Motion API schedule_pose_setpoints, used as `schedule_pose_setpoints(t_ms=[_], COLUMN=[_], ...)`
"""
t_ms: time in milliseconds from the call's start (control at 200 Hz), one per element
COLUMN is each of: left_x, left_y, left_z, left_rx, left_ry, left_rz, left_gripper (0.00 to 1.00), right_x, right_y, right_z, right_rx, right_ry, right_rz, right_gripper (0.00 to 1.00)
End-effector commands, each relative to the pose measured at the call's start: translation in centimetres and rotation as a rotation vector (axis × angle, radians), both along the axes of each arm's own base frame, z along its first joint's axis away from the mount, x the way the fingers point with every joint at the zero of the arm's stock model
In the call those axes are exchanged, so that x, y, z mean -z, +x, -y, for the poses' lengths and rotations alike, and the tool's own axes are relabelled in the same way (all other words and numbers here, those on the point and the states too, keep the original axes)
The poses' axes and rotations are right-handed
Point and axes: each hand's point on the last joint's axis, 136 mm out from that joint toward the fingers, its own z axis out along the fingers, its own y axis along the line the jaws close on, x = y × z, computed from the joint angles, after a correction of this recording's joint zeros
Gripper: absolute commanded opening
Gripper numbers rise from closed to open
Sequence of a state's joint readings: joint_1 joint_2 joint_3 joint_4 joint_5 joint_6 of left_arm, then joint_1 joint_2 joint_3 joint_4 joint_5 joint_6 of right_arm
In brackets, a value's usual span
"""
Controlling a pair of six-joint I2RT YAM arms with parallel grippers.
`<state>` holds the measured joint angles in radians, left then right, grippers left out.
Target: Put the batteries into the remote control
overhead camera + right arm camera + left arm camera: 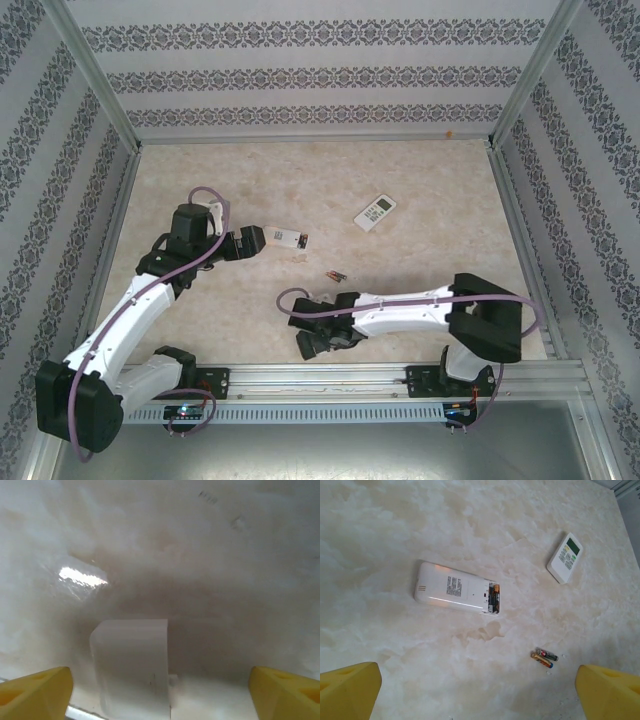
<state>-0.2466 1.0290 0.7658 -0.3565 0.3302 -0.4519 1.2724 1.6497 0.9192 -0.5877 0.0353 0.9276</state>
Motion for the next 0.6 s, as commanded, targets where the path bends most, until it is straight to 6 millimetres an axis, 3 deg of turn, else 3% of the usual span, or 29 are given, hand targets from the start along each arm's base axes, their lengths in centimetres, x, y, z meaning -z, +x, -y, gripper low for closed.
schedule_pose_setpoints(t_ms=[0, 240, 380, 595], left_x=[0.6, 0.8, 0.7, 0.6], left_y=[0.0, 0.4, 0.6, 0.7], left_z=[0.0, 0.1, 0.2, 0.2], left_rx=[0.011, 0.008, 0.011, 0.013], left_ry=[0.011, 0.003, -0.001, 0.004], left_rz=[-0.012, -0.013, -0.009, -0.004], left_gripper=[1.0, 1.0, 1.0, 1.0], right_x=[0.3, 1.0, -0.5, -3.5], right_y=[-0.7, -1.4, -0.7, 2.3], right_z=[-1.7, -1.5, -1.8, -2.8], right_rx=[-0.025, -0.067, -0.219, -0.654], right_ry=[0.025, 0.016, 0.032, 0.008], right_rz=[-0.043, -0.072, -0.031, 0.087], right_gripper=[0.8, 0.46, 0.4, 0.38])
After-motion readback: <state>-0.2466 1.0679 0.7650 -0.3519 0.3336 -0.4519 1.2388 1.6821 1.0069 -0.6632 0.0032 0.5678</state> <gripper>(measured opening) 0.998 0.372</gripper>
